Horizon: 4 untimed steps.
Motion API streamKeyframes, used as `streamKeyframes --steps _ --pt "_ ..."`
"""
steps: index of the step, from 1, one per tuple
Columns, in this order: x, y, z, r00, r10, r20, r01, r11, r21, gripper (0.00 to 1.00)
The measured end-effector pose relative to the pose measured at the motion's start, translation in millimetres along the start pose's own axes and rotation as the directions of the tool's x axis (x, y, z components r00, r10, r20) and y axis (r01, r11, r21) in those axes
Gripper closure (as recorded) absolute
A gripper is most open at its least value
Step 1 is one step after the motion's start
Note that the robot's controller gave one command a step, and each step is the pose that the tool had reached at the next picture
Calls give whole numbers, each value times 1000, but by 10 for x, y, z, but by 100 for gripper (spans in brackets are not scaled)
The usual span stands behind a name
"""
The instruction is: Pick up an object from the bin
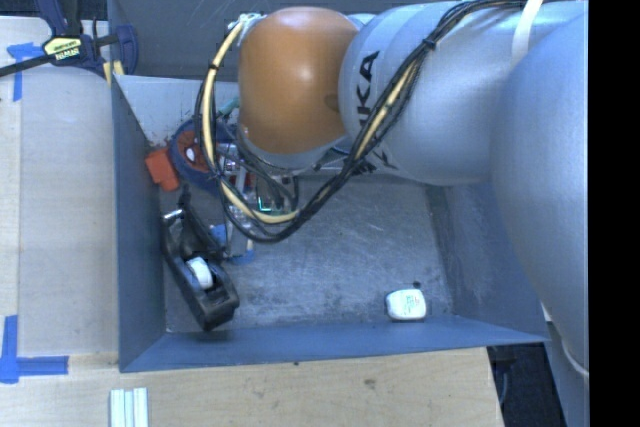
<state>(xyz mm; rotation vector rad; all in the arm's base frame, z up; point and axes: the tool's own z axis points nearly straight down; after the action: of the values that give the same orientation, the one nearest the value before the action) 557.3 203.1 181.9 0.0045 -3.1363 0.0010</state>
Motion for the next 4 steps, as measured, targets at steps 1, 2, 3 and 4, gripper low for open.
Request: streamKeyframes --steps 1,2,3,4 --pt "-378 -172 1029 996 92 -2 -92 996 -5 0" --pt "-425 -170 960 995 93 19 -93 996 -9 100" --pt "-19 119 -474 999 49 16 -49 999 -6 100" --pt "372 290 319 979 -204 1 204 979 1 100"
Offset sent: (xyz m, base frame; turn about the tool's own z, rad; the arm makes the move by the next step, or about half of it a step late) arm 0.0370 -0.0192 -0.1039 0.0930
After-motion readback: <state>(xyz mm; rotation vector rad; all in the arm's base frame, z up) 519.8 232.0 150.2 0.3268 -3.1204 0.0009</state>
